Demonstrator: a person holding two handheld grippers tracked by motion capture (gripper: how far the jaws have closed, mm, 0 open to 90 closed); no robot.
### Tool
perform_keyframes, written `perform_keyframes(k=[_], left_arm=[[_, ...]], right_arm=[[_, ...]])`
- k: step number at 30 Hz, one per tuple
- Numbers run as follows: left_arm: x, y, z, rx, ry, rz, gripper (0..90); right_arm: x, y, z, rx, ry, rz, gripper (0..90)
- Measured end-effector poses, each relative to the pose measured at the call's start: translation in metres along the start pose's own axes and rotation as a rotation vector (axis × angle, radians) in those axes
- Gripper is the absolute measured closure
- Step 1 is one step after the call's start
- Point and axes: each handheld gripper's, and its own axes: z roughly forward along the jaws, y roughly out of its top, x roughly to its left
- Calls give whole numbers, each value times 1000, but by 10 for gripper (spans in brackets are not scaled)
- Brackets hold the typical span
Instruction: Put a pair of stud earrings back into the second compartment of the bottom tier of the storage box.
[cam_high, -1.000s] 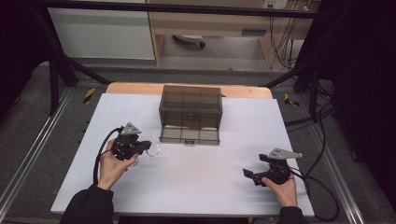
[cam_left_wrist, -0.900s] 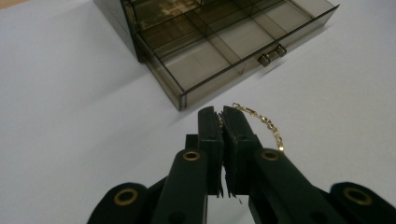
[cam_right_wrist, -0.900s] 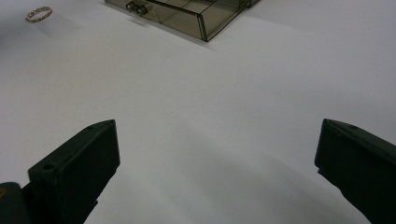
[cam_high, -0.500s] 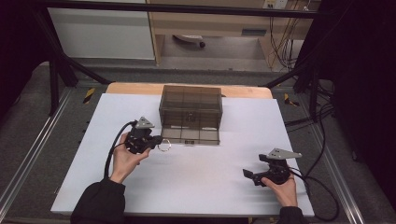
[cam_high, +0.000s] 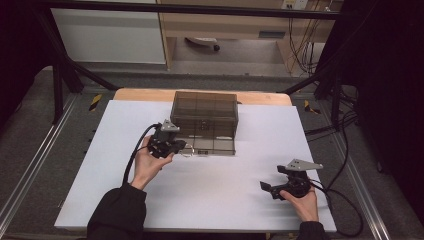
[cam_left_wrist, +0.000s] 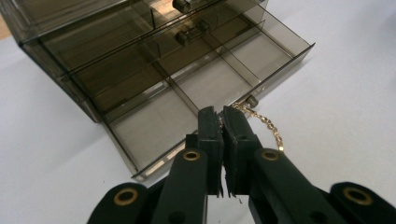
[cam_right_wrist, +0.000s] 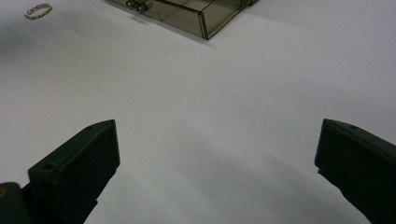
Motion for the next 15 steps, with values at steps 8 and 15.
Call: perform_keyframes(k=[8,15], left_arm=[[-3,14,10,4,6,14,865],[-3,25,21,10,8,25,865]], right_arm=[[0,0,0,0,0,-1,6],[0,0,0,1,0,-1,6]])
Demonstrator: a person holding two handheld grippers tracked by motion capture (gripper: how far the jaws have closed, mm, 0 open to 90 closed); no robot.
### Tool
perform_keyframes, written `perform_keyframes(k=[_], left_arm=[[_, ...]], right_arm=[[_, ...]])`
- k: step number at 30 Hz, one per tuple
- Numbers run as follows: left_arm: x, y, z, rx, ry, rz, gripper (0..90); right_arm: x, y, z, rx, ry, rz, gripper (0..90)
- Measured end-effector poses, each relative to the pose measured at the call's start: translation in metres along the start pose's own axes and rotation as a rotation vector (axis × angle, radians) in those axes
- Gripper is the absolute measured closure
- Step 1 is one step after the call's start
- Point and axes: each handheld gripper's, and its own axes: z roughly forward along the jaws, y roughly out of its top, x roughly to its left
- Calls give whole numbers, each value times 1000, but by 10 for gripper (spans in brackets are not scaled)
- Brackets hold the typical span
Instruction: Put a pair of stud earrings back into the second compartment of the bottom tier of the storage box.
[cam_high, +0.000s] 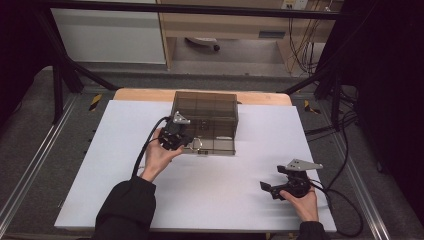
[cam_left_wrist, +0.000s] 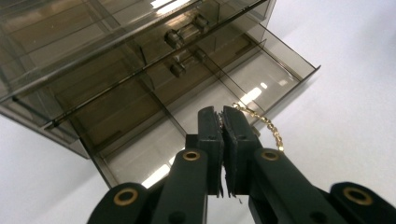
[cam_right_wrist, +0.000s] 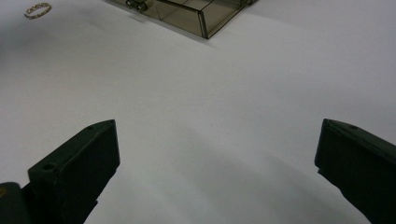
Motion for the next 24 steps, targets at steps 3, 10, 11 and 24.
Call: perform_keyframes(k=[3,10,11,24], left_arm=[[1,5,4,-3,4,-4,865],[1,19,12,-7,14,-5,865],[1,20,14,-7,16,-1,866],[2,18,49,31,27,-9,865]], right_arm=[[0,0,0,0,0,-3,6],[0,0,0,0,0,-2,7],[0,0,0,1,0,0,6],[0,0,0,-2,3,-1,6]])
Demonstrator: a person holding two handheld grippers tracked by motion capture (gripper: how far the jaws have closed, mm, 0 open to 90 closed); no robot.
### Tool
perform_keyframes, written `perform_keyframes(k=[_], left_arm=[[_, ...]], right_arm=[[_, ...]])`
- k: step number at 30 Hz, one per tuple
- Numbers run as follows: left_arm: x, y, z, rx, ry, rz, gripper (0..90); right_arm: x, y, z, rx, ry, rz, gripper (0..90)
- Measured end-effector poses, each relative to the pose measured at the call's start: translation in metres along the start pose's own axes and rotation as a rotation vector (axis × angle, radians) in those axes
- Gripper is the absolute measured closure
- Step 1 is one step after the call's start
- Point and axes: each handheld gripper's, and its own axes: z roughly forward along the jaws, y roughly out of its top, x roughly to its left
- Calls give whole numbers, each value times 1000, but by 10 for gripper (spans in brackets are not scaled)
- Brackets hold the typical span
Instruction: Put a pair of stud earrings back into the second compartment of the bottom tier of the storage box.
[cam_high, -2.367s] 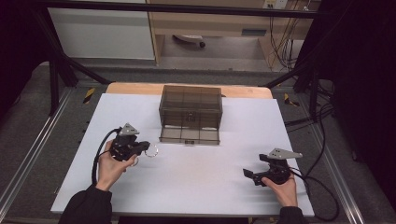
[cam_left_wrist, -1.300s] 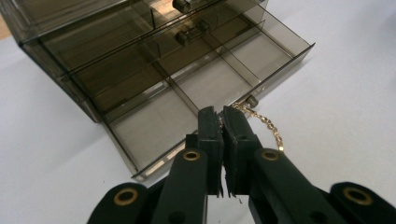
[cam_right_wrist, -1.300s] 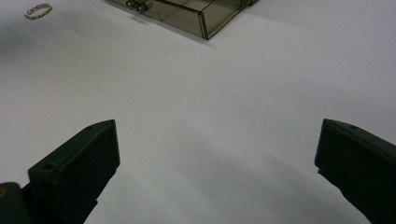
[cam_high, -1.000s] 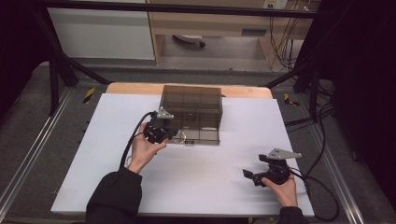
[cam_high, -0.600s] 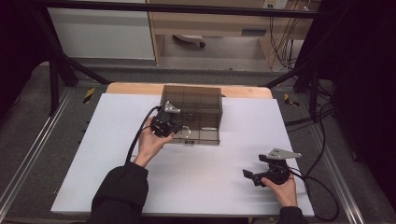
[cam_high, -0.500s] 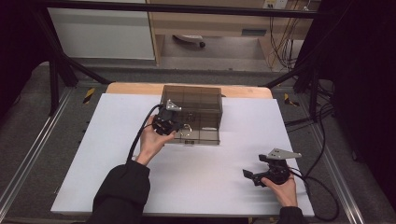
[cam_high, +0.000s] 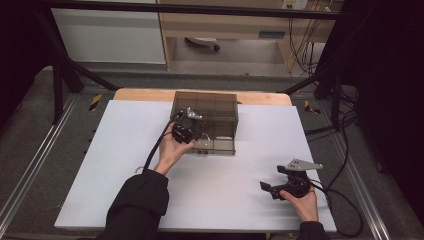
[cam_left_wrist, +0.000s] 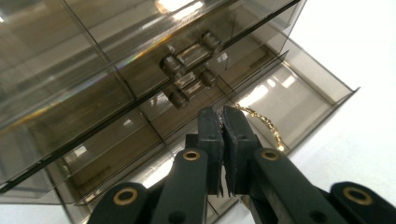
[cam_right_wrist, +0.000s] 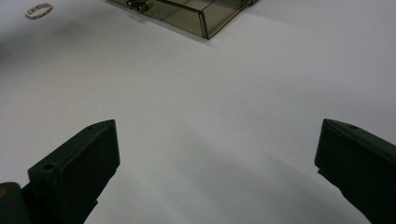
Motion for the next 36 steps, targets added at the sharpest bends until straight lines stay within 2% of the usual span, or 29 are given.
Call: perform_keyframes(k=[11,19,26,30,36], left_arm=[[2,-8,24,41,3,-8,864],[0,-10,29,54,3,2,857],[-1,-8,15,41,-12,10,760],[-1,-11,2,17,-41,9,701],[-3,-22,-18,7,-31,40,581]], right_arm=[[0,0,-1,0,-3,-3,6],[0,0,-1,1,-3,-2,7],[0,0,-1,-3,-3,-1,6],[0,0,-1,-5,-4,-2,6],[0,0,-1,-1,-6,-1,6]])
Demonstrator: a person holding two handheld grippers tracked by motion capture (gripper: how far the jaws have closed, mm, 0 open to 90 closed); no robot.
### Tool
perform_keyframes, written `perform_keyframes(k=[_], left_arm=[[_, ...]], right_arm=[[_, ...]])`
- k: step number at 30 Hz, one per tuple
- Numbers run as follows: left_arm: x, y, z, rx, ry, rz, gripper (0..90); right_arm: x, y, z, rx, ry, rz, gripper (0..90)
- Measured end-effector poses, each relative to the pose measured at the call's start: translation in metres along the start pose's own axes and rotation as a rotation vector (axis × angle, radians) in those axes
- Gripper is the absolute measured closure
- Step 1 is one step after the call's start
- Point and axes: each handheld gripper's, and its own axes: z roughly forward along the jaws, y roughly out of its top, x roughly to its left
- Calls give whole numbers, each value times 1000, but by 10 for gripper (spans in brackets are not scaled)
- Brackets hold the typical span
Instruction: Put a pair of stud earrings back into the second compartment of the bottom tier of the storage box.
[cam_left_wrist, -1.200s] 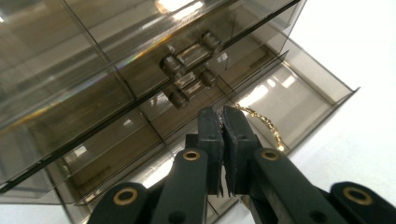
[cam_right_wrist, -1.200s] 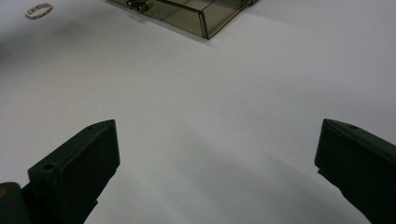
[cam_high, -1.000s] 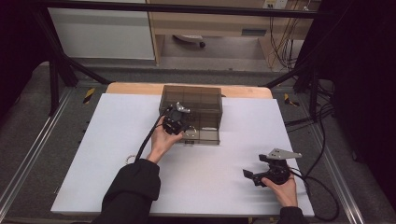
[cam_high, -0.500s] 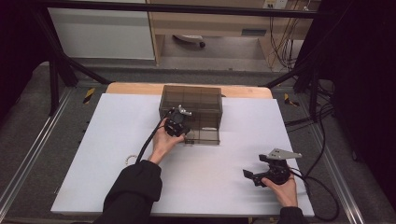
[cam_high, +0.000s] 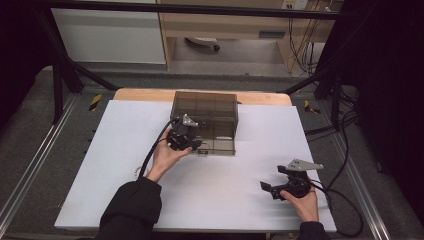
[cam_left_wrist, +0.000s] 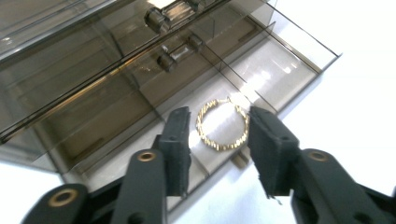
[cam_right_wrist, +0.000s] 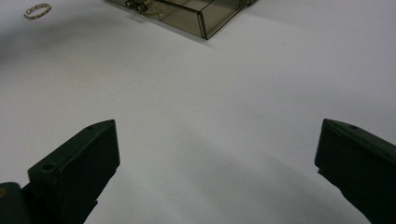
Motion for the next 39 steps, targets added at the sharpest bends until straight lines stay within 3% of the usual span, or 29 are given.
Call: perform_keyframes(k=[9,13,21,33,39], left_arm=[[4,-21,-33,-33,-2,25,368],[9,-35,-45,-42,-8,11,267],[22,-68,-66,-50,5,-17,168],[38,-113,-91,-82,40,-63,120],[46,-133,-95,-63,54,-98,132]], right_arm=[[1,0,0,0,1,3,6],[0,0,0,1,0,2,6],[1,0,1,-1,0,3,6],[1,-1,1,1,1,5,6],[1,-1,1,1,0,5,6]])
